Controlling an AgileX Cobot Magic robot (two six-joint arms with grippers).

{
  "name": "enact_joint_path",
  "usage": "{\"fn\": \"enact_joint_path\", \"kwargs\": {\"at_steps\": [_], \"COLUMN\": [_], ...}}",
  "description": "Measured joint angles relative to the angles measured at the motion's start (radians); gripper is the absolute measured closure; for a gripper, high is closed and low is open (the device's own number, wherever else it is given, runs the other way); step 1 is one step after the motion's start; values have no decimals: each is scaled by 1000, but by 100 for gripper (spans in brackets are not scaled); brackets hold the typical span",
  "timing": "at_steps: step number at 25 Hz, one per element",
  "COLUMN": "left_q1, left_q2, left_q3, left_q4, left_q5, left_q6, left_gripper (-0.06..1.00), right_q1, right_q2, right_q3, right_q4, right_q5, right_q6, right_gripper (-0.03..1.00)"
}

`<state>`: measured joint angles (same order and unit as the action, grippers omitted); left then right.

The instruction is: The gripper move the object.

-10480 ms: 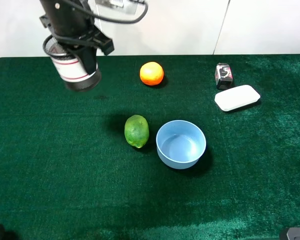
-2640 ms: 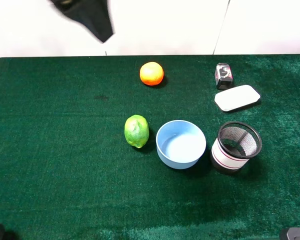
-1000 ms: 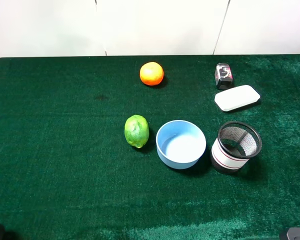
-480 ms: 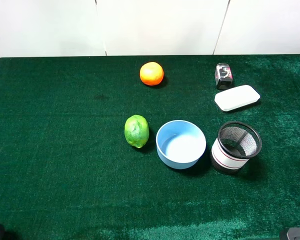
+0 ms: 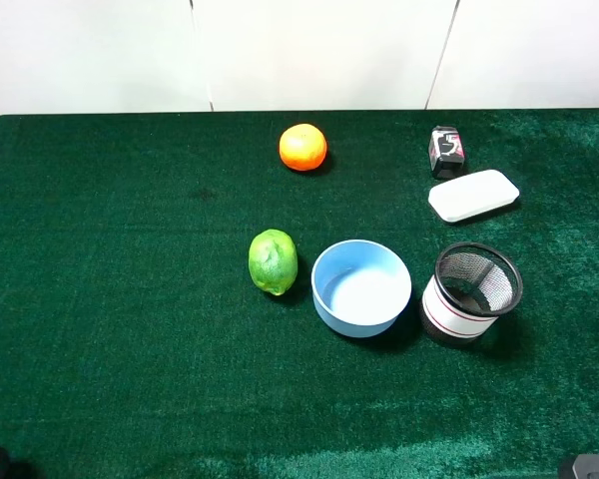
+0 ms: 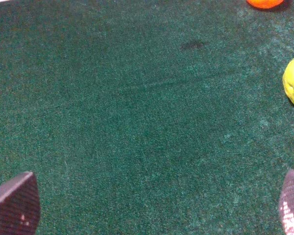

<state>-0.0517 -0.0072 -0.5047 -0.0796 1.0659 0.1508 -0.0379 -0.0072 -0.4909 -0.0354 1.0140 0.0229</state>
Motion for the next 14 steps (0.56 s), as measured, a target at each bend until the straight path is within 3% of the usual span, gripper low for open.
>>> {"fn": "enact_joint_path", "kwargs": {"at_steps": [14], "left_q1": [0], "left_q2": [0], "left_q3": [0], "left_q4": [0], "left_q5": [0], "left_q6": [2], "left_gripper": [-5], "right_q1": [0], "right_q2": [0], "right_q3": [0], "right_q4": [0], "right_q5": [0], "right_q6": [0], "right_gripper": [27]}}
